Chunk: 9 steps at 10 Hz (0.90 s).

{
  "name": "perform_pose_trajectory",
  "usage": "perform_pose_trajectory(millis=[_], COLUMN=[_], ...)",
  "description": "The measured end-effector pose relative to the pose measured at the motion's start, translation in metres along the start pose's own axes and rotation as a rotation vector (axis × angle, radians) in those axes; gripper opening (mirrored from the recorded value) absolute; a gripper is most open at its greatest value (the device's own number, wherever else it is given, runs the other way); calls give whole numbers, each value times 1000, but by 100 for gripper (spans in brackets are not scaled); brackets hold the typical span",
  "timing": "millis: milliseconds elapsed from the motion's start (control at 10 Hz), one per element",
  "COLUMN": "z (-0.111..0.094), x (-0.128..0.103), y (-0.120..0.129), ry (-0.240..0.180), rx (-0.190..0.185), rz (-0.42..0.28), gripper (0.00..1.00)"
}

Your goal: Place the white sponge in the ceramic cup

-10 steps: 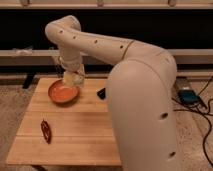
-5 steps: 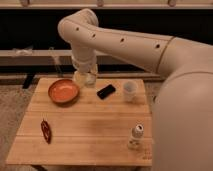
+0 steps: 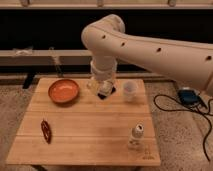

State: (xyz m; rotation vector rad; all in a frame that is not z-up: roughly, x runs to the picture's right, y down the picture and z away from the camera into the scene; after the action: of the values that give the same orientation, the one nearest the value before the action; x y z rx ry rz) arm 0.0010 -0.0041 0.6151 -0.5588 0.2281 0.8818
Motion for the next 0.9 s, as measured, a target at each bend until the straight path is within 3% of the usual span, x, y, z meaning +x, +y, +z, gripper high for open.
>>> perform_pose_trajectory(millis=[100,400,900], z=[2,37,93], x=[6,16,49], y=[-3,-35,-125], ry=[2,38,87], rx=[-5,-38,-59], rz=[29,119,237], gripper=[0,0,0])
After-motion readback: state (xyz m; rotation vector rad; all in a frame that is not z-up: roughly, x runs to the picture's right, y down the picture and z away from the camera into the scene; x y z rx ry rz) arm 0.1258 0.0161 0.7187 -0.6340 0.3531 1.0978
